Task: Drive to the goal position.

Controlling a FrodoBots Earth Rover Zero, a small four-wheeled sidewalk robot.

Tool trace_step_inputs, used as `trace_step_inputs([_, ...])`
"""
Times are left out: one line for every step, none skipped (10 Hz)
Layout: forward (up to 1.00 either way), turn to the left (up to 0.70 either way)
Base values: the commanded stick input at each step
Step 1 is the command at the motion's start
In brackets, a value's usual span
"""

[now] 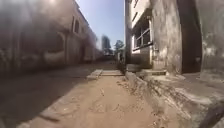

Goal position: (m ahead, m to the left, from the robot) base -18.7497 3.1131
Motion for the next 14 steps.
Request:
trace_step_inputs([0.70,0.00])
trace_step_inputs([0.70,0.00])
trace_step_inputs([0.70,0.00])
trace_step_inputs([0.70,0.00])
trace_step_inputs([0.70,0.00])
trace_step_inputs([0.70,0.00])
trace_step_inputs([0.70,0.00])
trace_step_inputs([0.70,0.00])
trace_step_inputs([0.70,0.00])
trace_step_inputs([0.70,0.00])
trace_step_inputs([0.00,0.45])
trace_step_inputs([0.00,0.45])
trace_step_inputs([0.00,0.45])
trace_step_inputs([0.00,0.45])
